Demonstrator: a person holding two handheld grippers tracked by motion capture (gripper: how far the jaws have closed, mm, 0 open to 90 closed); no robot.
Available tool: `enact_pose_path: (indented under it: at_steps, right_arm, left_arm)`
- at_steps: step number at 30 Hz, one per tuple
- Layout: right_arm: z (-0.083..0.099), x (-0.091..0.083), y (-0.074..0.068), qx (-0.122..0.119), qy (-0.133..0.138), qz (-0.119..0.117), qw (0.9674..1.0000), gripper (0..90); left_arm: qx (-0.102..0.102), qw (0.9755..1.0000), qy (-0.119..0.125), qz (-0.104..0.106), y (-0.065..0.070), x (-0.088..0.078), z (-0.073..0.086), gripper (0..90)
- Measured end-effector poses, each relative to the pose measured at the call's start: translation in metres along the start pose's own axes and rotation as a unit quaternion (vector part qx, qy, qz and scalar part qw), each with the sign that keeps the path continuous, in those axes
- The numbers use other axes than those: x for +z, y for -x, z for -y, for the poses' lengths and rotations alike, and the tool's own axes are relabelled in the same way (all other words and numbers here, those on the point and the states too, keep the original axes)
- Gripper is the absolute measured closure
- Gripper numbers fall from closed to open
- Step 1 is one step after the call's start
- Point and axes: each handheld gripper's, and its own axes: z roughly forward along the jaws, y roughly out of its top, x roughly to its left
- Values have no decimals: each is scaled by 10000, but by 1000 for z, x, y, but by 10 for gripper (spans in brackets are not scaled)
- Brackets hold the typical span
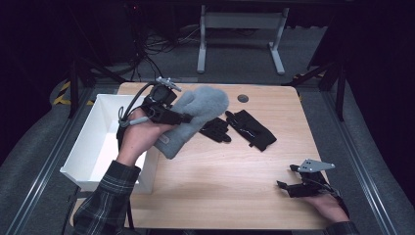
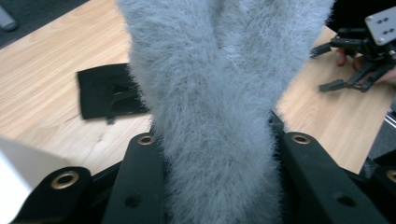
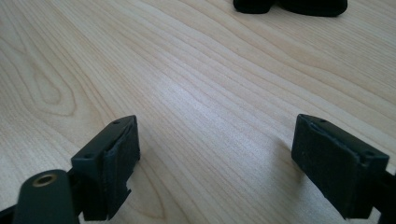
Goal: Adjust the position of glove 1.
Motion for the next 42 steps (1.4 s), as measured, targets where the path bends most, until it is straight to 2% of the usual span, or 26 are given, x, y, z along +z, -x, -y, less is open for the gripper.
enact_pose_path:
  at_steps: [8, 12, 14, 18, 26, 27, 28, 29, 30, 31, 32, 34, 42]
  right_arm:
    - [0, 0, 0, -1, 2, 2, 10000, 157]
    - [0, 0, 0, 4, -3, 10, 10000, 153]
    - [0, 0, 0, 3, -2, 28, 10000, 152]
    - [0, 0, 0, 6, -2, 21, 10000, 152]
    - [0, 0, 0, 4, -4, 19, 10000, 151]
    - [0, 0, 0, 2, -3, 20, 10000, 152]
    - [0, 0, 0, 2, -3, 20, 10000, 152]
    - [0, 0, 0, 4, -4, 19, 10000, 152]
    - [0, 0, 0, 4, -4, 19, 10000, 152]
    - [0, 0, 0, 4, -4, 18, 10000, 152]
    - [0, 0, 0, 4, -4, 18, 10000, 152]
    - [0, 0, 0, 6, -5, 14, 10000, 152]
    - [0, 0, 0, -1, -4, 7, 10000, 152]
  left_arm:
    - [-260, 9994, 126, -193, -19, -22, 16, 657]
    - [-389, 9988, 200, -223, -25, -29, 24, 656]
    - [-517, 9978, 230, -334, -35, -37, 34, 656]
    - [-672, 9967, 219, -406, -44, -43, 45, 656]
    - [-1190, 9905, 238, -648, -69, -57, 80, 656]
    - [-1312, 9887, 198, -691, -77, -56, 88, 656]
    - [-1312, 9887, 198, -691, -77, -56, 88, 656]
    - [-1450, 9869, 153, -691, -84, -54, 97, 656]
    - [-1450, 9869, 153, -691, -84, -54, 97, 656]
    - [-1580, 9849, 131, -698, -90, -50, 105, 656]
    - [-1580, 9849, 131, -698, -90, -50, 105, 656]
    - [-1674, 9833, 60, -709, -96, -46, 112, 655]
    - [-2088, 9747, -202, -767, -117, -23, 140, 652]
